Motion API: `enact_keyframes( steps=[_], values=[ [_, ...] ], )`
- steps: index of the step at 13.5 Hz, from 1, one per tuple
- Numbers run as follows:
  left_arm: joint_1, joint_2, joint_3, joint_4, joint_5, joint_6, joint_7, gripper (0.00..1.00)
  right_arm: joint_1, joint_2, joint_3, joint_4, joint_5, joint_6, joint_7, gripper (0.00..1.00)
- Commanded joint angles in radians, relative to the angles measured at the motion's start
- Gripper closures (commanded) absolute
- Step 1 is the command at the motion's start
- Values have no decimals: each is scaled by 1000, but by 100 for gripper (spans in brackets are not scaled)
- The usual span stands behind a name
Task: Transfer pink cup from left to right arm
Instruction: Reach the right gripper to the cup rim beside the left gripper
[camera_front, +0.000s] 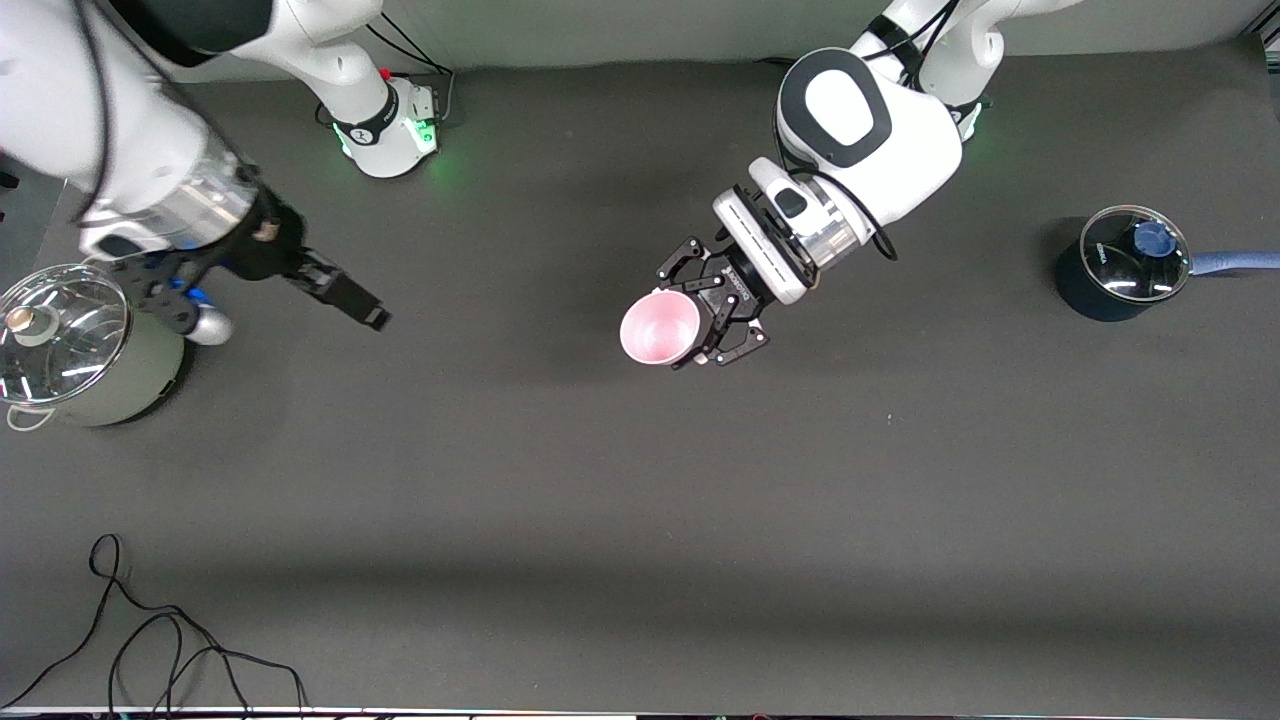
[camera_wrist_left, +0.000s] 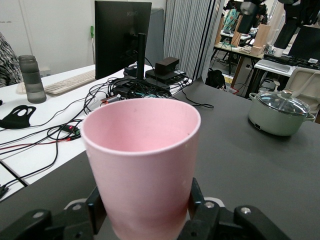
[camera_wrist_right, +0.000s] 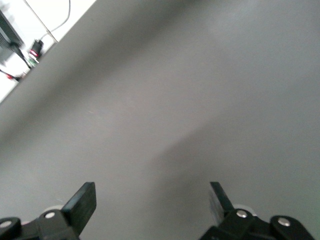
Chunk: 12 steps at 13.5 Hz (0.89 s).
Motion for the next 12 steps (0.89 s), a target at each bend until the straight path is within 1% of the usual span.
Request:
enact_keyframes(
  steps=[1,3,5,7,9,12],
  values=[
    [-13,9,5,21,-20,21,12,47,64,104,-11,145,12,43,213,0],
    [-12,9,5,21,-20,21,12,47,96,181,-9,256,10,48,287,0],
    [-10,9,5,21,-20,21,12,47,131,238,-11,337,4,50,320,0],
    [-10,9,5,21,-22,24,12,47,179,266,-11,355,0,101,359,0],
    [-13,11,4,23,-22,59,10,47,211,280,-12,355,-2,169,428,0],
    [-13,11,5,23,-22,60,10,47,265,281,-12,352,-25,172,482,0]
  ],
)
